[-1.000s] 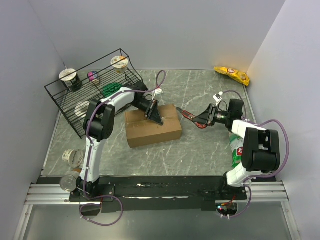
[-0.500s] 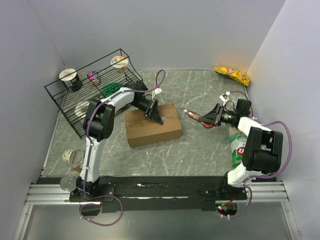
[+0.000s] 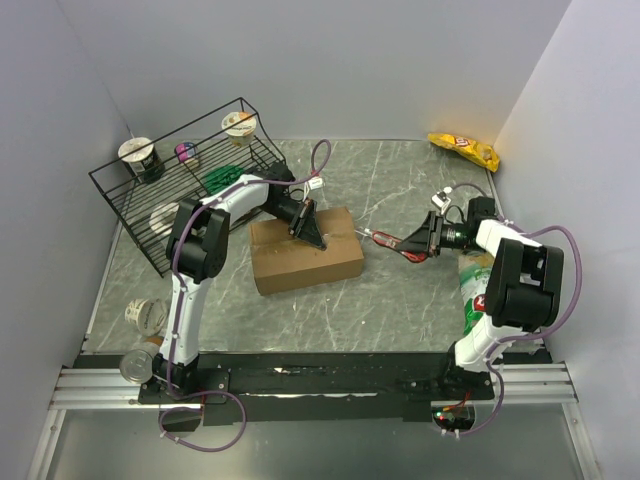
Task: Unpack the express box
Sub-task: Cut the express box at the center of the board.
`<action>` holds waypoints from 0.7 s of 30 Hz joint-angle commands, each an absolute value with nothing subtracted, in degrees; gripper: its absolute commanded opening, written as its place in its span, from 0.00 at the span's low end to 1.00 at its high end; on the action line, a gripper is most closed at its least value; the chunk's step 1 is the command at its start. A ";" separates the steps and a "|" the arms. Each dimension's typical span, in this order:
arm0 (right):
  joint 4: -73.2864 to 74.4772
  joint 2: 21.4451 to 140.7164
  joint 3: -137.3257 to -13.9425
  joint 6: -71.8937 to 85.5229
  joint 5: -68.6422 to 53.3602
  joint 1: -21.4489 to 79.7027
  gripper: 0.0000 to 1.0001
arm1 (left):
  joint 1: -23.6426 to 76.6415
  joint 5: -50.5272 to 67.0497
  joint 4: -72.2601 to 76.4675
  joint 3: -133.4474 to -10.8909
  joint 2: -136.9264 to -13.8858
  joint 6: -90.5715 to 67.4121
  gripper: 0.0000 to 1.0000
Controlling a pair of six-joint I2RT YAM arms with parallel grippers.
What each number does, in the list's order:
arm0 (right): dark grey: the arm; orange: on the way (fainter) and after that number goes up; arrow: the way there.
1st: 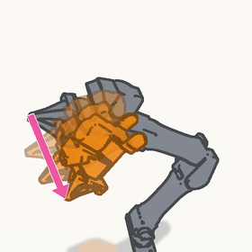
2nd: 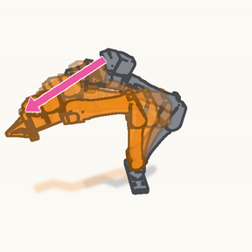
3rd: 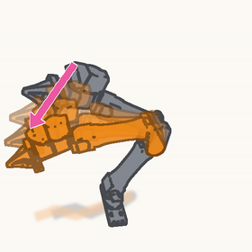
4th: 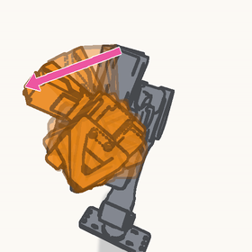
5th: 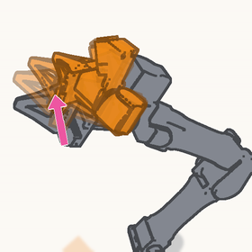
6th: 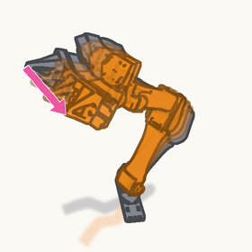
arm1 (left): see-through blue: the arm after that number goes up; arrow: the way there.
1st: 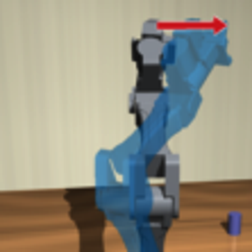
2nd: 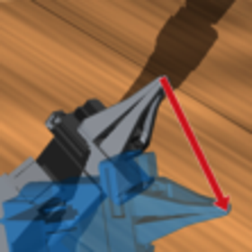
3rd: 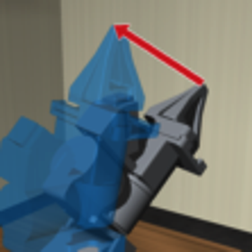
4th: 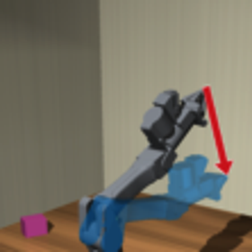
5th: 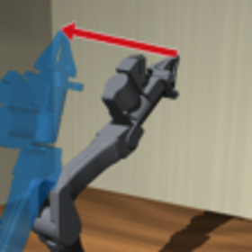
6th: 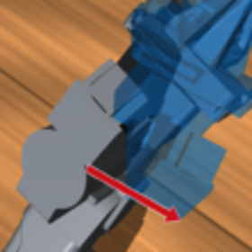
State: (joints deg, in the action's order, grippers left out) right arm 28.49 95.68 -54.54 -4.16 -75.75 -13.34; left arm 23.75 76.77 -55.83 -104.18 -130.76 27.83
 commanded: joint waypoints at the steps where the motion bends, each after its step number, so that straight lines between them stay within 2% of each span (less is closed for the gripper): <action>1: 33.92 96.50 -57.48 -9.92 -77.26 -12.83 0.00 | 23.12 75.67 -54.05 -105.73 -131.40 33.84 0.01; 9: 34.44 97.29 -58.70 -10.18 -76.11 -11.34 0.00 | 23.12 75.67 -53.70 -105.38 -131.22 33.66 0.01; 16: 61.90 105.54 -67.14 -31.35 -75.50 -9.32 0.00 | 23.12 75.50 -53.79 -106.69 -131.92 34.10 0.01; 21: 69.78 107.58 -69.61 -39.45 -72.60 -9.40 0.00 | 23.03 75.06 -53.79 -107.84 -132.45 34.10 0.01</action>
